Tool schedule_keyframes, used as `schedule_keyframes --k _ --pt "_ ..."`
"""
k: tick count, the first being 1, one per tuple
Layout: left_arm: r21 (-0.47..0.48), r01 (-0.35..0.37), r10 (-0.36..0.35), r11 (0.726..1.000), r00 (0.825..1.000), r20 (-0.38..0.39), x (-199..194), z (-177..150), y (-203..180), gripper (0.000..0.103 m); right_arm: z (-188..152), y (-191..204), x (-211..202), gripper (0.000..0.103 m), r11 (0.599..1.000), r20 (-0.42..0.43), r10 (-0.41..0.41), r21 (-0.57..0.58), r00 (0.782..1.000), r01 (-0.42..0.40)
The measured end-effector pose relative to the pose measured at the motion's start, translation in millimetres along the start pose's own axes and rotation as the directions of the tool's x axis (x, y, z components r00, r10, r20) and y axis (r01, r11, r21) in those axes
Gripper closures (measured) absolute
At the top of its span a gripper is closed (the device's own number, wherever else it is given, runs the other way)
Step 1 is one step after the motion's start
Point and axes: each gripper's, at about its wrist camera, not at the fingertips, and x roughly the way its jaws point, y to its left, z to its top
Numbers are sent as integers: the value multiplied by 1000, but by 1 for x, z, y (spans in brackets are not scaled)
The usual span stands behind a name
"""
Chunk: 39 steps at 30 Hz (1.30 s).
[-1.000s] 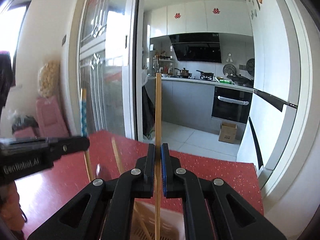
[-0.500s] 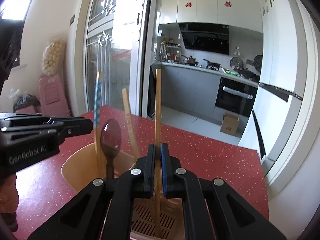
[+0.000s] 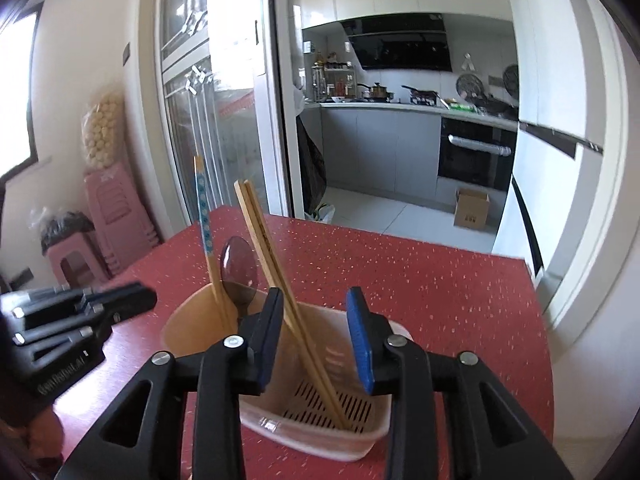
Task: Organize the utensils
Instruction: 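Open the right tool releasing its chopstick while the left tool releases the blue chopstick, then move both tools back down to the remaining utensils on the table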
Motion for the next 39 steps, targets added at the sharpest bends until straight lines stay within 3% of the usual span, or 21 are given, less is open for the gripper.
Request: schedule_keyframes --k 7,13,19,25,26,27,30,33,39 --pt "-28 -3 2 1000 999 -42 -23 -29 10 66 -23 -16 -34 59 988 -77 35 152 996 -23" --pt "-38 -5 2 999 997 -80 -39 -63 12 66 -62 -27 -55 55 965 -208 24 259 978 32" --pt "-35 12 -16 999 993 -120 -51 -93 11 66 -104 -28 -69 53 949 -314 27 307 949 75" --pt "-59 19 -28 998 988 -154 -62 -115 16 65 -133 -22 -82 52 943 -367 19 316 930 105" --pt "-64 18 -28 998 987 -158 -63 -119 18 56 -135 -21 -84 52 942 -372 19 319 928 109" --pt "-71 15 -26 997 986 -166 -64 -123 19 5 -139 -21 -86 52 940 -378 19 323 926 113" --pt "-103 -20 6 994 990 -140 -69 -135 25 0 -146 -19 -90 50 936 -394 18 329 919 123" --pt "-93 -23 7 995 985 -175 -60 -148 24 0 -155 -18 -92 40 931 -410 28 343 912 126" --pt "-13 -48 43 999 966 -255 -41 -174 18 0 -175 -12 -90 40 921 -450 51 366 892 132"
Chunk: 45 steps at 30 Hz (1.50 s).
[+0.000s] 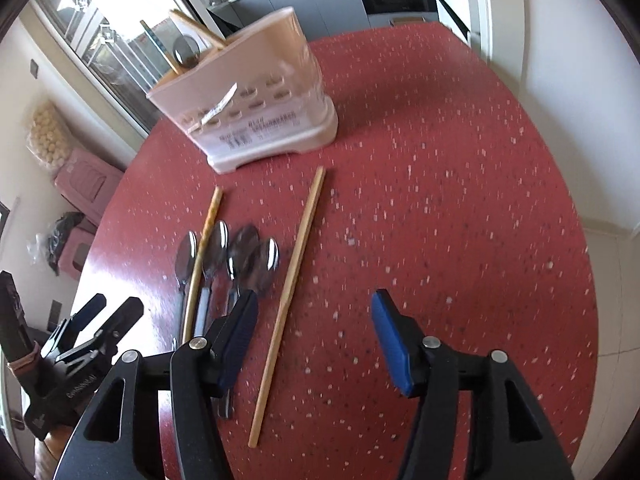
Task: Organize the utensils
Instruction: 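Move both tools back down to the remaining utensils on the table, then close the left tool on a dark spoon while the right tool closes on a bamboo chopstick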
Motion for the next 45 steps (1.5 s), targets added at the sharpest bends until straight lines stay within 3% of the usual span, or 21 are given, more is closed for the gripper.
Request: schedule_keyframes --k 13,25,37,42,45 --pt "-5 21 -21 1000 998 -67 24 2 -9 0 -15 5 16 40 999 -46 -45 -5 998 45" --pt "25 -6 9 1000 995 -100 30 2 -14 0 -11 17 33 40 992 -72 -115 -50 991 112" --pt "31 -30 33 999 993 -109 41 10 -14 0 6 48 63 41 940 -75 -285 -215 955 264" --pt "60 -25 33 998 990 -139 45 17 -16 0 27 50 75 41 943 -144 -286 -216 947 252" --pt "98 -15 31 995 986 -165 48 20 -21 0 40 46 78 47 948 -193 -279 -208 940 239"
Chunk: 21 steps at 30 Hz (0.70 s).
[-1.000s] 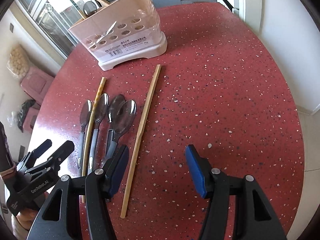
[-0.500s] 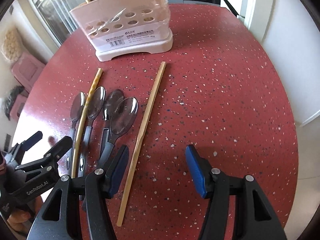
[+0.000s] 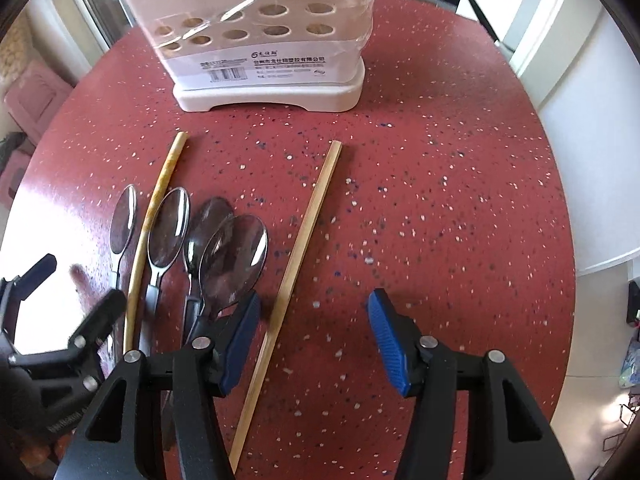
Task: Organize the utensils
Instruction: 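Close the left tool on a dark spoon while the right tool closes on a bamboo chopstick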
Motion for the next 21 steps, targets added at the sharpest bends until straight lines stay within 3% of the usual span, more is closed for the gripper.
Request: schedule_keyframes --k 4,11,13,16,21 --pt "29 55 -54 998 998 -29 1 6 -5 1 13 -2 3 57 1000 -53 -14 -8 998 13" --pt "80 82 -77 993 995 -65 0 17 -14 12 25 8 6 69 999 -107 -9 -35 994 5" --pt "89 88 -81 992 994 -72 0 19 -16 18 27 12 5 81 999 -118 -5 -43 993 0" --pt "103 91 -83 991 993 -84 -1 19 -16 22 27 22 4 92 998 -124 -1 -69 992 -7" --pt "122 111 -100 986 990 -96 -3 19 -25 37 16 31 -1 97 997 -94 41 -68 995 -47"
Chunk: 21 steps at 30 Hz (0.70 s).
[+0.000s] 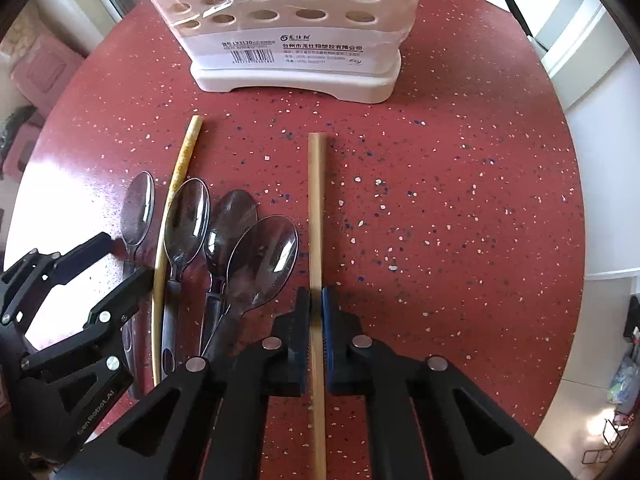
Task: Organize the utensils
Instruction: 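Close the left tool on a dark spoon while the right tool closes on a bamboo chopstick, then lift and carry the spoon and chopstick with both tools over the holder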
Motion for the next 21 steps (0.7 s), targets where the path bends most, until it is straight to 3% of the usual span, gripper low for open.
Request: schedule_keyframes --k 2,4,13,21 --pt "6 4 -4 1000 1000 3 -2 -1 -2 44 -5 -1 -2 97 1000 23 19 -3 1000 -19" --pt "4 5 -5 1000 1000 12 -3 -4 -3 61 -13 -6 -2 97 999 37 38 -3 999 -38" --pt "-107 52 -36 993 989 141 -24 -23 15 62 -36 -28 -17 97 989 144 141 18 979 -145" --pt "-135 75 -33 988 955 294 -70 -24 21 62 -61 -65 -50 97 964 280 246 33 928 -265"
